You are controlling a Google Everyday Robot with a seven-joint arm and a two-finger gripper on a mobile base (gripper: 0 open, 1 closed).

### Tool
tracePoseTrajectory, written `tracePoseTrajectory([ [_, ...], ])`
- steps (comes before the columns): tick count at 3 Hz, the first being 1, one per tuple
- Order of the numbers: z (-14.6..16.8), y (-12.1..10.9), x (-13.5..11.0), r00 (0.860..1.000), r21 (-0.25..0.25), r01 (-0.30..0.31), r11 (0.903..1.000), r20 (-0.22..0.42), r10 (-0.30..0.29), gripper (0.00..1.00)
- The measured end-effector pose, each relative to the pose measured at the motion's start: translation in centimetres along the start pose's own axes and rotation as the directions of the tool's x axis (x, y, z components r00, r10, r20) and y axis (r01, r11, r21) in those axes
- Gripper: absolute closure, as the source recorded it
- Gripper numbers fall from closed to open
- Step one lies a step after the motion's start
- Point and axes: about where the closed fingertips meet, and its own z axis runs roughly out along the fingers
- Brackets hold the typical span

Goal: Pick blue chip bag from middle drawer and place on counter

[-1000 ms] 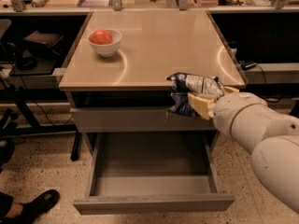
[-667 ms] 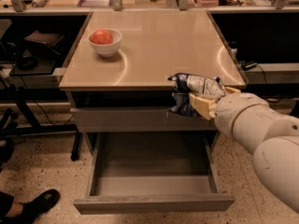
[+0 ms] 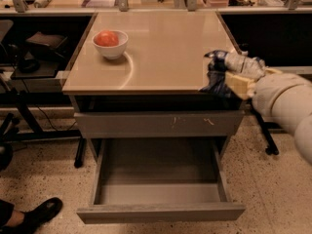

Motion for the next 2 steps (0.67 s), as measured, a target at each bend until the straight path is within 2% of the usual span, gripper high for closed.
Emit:
tracePoseTrajectory([
  [1,3.7,-3.5,-3.1,1.0,0.011,-0.002,0.9999,0.02,0.002,1.0],
  [2,8.3,-4.5,-4.5,1.0,-0.016,0.014,0.9998,-0.008,-0.015,1.0],
])
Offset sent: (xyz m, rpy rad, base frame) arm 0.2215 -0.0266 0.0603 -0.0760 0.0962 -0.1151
